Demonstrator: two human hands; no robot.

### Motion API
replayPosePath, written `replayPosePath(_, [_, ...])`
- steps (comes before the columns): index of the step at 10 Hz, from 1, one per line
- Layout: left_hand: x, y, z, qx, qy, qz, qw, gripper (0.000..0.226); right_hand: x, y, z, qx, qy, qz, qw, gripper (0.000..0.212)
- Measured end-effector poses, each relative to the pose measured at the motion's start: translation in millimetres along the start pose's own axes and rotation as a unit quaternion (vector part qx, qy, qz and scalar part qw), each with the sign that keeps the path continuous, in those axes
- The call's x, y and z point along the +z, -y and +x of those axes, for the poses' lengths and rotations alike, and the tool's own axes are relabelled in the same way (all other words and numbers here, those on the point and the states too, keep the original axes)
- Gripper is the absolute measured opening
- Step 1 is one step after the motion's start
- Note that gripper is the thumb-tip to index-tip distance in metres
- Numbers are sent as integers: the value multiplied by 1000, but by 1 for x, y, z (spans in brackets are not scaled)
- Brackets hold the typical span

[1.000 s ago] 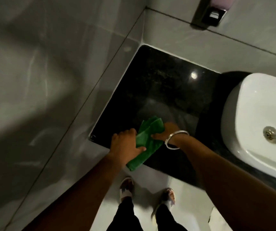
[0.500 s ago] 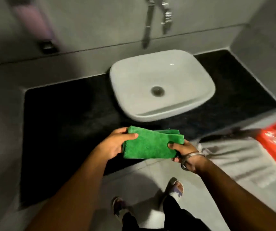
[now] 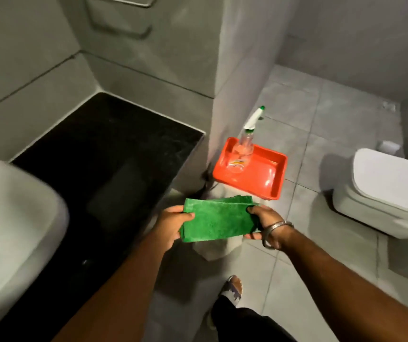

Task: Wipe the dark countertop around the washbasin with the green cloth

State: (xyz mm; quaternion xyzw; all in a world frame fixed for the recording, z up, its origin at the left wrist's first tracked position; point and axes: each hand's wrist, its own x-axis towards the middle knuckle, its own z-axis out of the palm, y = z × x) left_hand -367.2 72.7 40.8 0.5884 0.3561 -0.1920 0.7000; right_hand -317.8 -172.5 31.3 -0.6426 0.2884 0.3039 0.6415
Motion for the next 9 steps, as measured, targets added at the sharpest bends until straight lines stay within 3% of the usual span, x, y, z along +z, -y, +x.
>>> replayPosePath(2, [120, -36, 87, -42, -2, 113, 993, 13, -92, 95, 105, -89, -82, -81, 989, 17])
replayPosePath(4, [211, -41, 180, -44, 52, 133, 989, 21, -148, 166, 236, -139, -106, -247, 953, 37])
replayPosePath(5, [247, -36, 230, -141, 81, 77, 984, 23, -156, 173, 298, -160, -123, -348, 915, 37])
replayPosePath(6, [268, -27, 272, -216, 83, 36, 972, 29, -151, 165, 346, -167, -108, -495, 846, 33])
replayPosePath(7, [269, -30, 286, -233, 90, 52, 967, 13, -141, 154, 354, -152, -131, -594, 779, 43])
replayPosePath(8, [244, -47, 282, -75, 86, 236, 965, 23, -130, 145, 326, -191, -193, -628, 729, 44])
replayPosePath(9, [207, -83, 262, -1, 87, 413, 907, 10, -121, 150, 285, -190, -239, -627, 717, 39])
